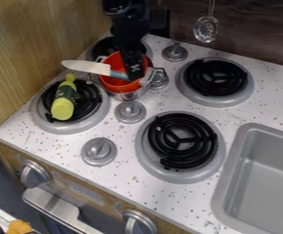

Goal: Put the knife inside the red pot

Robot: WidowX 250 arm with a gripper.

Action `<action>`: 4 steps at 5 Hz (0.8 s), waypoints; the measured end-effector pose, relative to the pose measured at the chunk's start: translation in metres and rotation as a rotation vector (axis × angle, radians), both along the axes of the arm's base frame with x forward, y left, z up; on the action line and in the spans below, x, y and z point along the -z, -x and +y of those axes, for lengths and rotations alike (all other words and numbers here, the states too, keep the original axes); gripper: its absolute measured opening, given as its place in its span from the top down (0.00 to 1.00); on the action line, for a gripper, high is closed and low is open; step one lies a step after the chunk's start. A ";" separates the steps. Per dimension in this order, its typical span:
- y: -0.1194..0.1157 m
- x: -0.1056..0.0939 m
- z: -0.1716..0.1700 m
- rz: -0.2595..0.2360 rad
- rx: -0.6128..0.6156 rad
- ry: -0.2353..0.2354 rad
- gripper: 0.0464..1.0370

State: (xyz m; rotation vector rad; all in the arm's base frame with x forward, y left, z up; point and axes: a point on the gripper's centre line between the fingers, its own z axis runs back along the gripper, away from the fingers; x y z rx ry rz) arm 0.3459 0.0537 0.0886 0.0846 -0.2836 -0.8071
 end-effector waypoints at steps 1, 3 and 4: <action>0.011 0.000 -0.016 0.006 -0.112 -0.016 0.04; 0.008 -0.025 -0.083 0.053 -0.364 -0.006 0.04; 0.006 -0.027 -0.100 0.046 -0.367 0.052 0.04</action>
